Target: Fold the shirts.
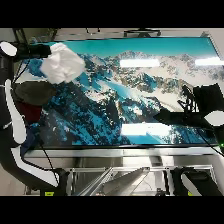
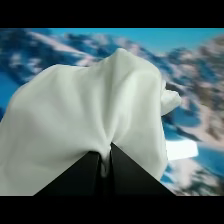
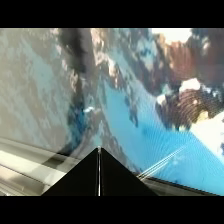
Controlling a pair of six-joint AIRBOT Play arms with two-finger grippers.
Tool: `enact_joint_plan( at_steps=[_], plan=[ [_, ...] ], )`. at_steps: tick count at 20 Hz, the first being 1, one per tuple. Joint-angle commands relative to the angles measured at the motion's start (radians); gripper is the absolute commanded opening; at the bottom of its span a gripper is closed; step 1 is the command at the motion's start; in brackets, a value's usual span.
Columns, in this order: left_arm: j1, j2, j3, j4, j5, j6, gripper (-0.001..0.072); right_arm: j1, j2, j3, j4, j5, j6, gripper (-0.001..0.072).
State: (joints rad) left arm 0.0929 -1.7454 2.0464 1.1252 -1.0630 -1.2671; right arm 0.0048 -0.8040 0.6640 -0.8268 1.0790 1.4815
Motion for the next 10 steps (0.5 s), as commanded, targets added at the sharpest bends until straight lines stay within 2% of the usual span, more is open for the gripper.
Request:
enact_joint_plan(
  at_steps=[1, 3, 5, 10],
  plan=[
    [-0.147, 0.130, -0.030, -0.157, -0.330, -0.048, 0.0021, 0.001, -0.001, 0.000, -0.001, 0.025, -0.025, 0.0020],
    [-0.248, 0.187, -0.150, -0.157, -0.375, -0.070, 0.0021, 0.001, 0.000, 0.000, -0.011, 0.045, -0.065, 0.0020],
    [-0.351, 0.230, -0.302, -0.158, -0.360, -0.070, 0.0021, 0.001, 0.000, 0.000, -0.011, 0.054, -0.069, 0.0020],
    [-0.521, 0.233, -0.523, -0.157, -0.201, -0.069, 0.0020, 0.001, 0.000, 0.000, -0.010, 0.055, -0.106, 0.0027]
  ],
)
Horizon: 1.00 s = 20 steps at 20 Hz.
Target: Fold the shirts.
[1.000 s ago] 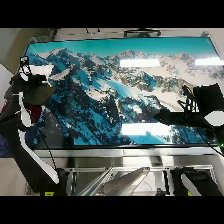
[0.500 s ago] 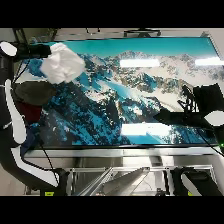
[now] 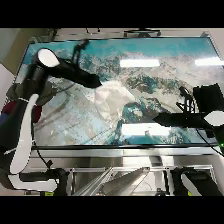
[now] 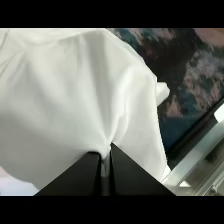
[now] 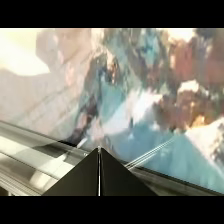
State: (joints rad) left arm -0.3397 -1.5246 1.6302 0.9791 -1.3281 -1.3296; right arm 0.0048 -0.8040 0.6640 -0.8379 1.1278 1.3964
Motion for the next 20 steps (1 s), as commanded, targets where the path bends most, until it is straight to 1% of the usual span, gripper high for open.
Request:
enact_joint_plan(
  at_steps=[1, 2, 3, 4, 5, 6, 8, 9, 10, 11, 13, 14, 15, 17, 18, 20],
  plan=[
    [-0.095, 0.012, -0.113, -0.011, 0.075, -0.006, 0.0072, 0.001, 0.000, 0.000, 0.003, 0.006, -0.021, 0.0032],
    [-0.095, 0.013, -0.109, -0.010, 0.064, -0.006, 0.0337, 0.001, 0.000, 0.000, 0.003, 0.006, -0.021, 0.0181],
    [-0.087, 0.013, -0.093, 0.001, 0.032, -0.006, 0.0467, 0.001, 0.000, 0.000, 0.003, 0.006, -0.021, 0.0425],
    [-0.072, 0.013, -0.072, 0.013, -0.018, -0.010, 0.0720, 0.001, 0.000, 0.000, 0.003, 0.006, -0.021, 0.0521],
    [-0.052, 0.013, -0.048, 0.026, -0.088, -0.026, 0.0719, 0.001, -0.001, 0.000, 0.004, 0.005, -0.026, 0.0521],
    [-0.028, 0.013, -0.035, 0.024, -0.153, -0.039, 0.0717, 0.001, -0.004, 0.000, 0.004, 0.005, -0.054, 0.0521],
    [0.019, 0.023, -0.074, 0.023, -0.270, -0.086, 0.0716, 0.001, -0.033, 0.000, 0.008, 0.006, -0.094, 0.0522],
    [0.032, 0.048, -0.145, 0.023, -0.296, -0.087, 0.0716, 0.003, -0.057, 0.000, 0.013, 0.006, -0.112, 0.0522],
    [0.034, 0.087, -0.239, 0.023, -0.290, -0.084, 0.0716, 0.011, -0.083, 0.000, 0.016, 0.005, -0.131, 0.0522],
    [0.034, 0.135, -0.360, 0.023, -0.249, -0.072, 0.0716, 0.026, -0.117, 0.000, 0.034, 0.005, -0.160, 0.0522],
    [0.027, 0.227, -0.602, 0.008, -0.093, -0.066, 0.0715, 0.059, -0.193, 0.000, 0.093, -0.018, -0.242, 0.0522],
    [0.024, 0.266, -0.706, -0.022, -0.001, -0.062, 0.0715, 0.071, -0.228, 0.000, 0.121, -0.050, -0.277, 0.0522],
    [0.023, 0.301, -0.805, -0.095, 0.090, -0.032, 0.0714, 0.074, -0.266, 0.001, 0.151, -0.097, -0.307, 0.0522],
    [0.010, 0.346, -0.951, -0.281, 0.219, 0.061, 0.0713, 0.069, -0.350, 0.012, 0.181, -0.212, -0.324, 0.0522],
    [-0.003, 0.358, -1.001, -0.327, 0.272, 0.083, 0.0713, 0.070, -0.406, 0.031, 0.182, -0.248, -0.324, 0.0522],
    [-0.047, 0.369, -1.074, -0.328, 0.417, 0.084, 0.0713, 0.073, -0.533, 0.088, 0.206, -0.256, -0.325, 0.0521]
  ],
)
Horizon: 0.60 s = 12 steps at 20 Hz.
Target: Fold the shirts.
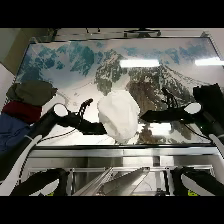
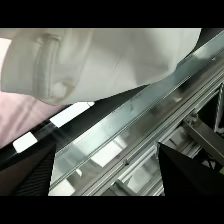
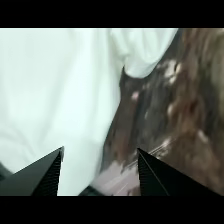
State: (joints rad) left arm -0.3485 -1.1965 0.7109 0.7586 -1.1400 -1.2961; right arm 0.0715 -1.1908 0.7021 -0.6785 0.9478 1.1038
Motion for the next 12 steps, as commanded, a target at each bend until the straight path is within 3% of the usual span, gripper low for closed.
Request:
enact_joint_plan(
  at_steps=[1, 4, 9, 10, 11, 12],
  plan=[
    [-0.057, 0.038, -0.172, -0.108, 0.293, 0.050, 0.0713, 0.006, -0.209, 0.081, 0.066, -0.077, -0.035, 0.0521],
    [-0.103, 0.000, -0.181, -0.107, 0.419, 0.050, 0.0695, 0.007, -0.378, 0.175, 0.137, -0.074, -0.035, 0.0459],
    [-0.110, -0.142, -0.111, -0.108, 0.434, 0.051, 0.0695, 0.008, -0.499, 0.267, 0.276, -0.019, -0.088, 0.0457],
    [-0.110, -0.167, -0.082, -0.108, 0.434, 0.051, 0.0694, 0.011, -0.502, 0.269, 0.295, -0.021, -0.099, 0.0373],
    [-0.110, -0.187, -0.051, -0.108, 0.433, 0.050, 0.0639, 0.011, -0.502, 0.269, 0.312, -0.018, -0.129, 0.0215],
    [-0.110, -0.200, -0.021, -0.107, 0.423, 0.050, 0.0393, 0.011, -0.500, 0.271, 0.327, -0.003, -0.146, 0.0067]
  ],
)
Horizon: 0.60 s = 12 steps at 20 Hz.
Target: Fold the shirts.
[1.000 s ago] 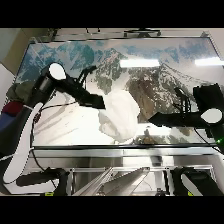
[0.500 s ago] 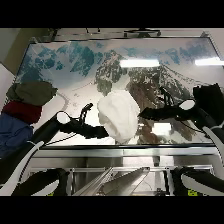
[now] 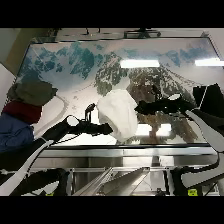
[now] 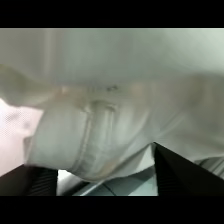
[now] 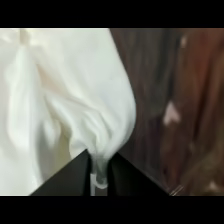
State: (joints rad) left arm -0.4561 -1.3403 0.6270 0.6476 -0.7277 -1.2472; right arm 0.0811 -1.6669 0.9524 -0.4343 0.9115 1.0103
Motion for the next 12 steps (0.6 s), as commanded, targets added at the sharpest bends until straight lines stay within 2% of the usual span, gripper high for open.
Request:
enact_joint_plan(
  at_steps=[1, 2, 7, 12],
  plan=[
    [-0.002, -0.064, 0.092, 0.005, -0.013, 0.002, 0.0113, 0.001, -0.021, 0.029, 0.084, 0.053, -0.065, 0.0019],
    [-0.002, -0.065, 0.121, 0.007, -0.044, 0.007, 0.0000, -0.003, -0.013, 0.039, 0.082, 0.078, -0.085, 0.0019],
    [0.056, 0.044, 0.258, 0.016, -0.275, 0.010, -0.0001, -0.105, 0.146, 0.113, 0.068, 0.212, -0.090, 0.0017],
    [0.279, 0.333, 0.455, 0.011, -0.472, -0.002, -0.0001, -0.280, 0.497, 0.151, 0.069, 0.322, -0.038, 0.0018]
  ],
)
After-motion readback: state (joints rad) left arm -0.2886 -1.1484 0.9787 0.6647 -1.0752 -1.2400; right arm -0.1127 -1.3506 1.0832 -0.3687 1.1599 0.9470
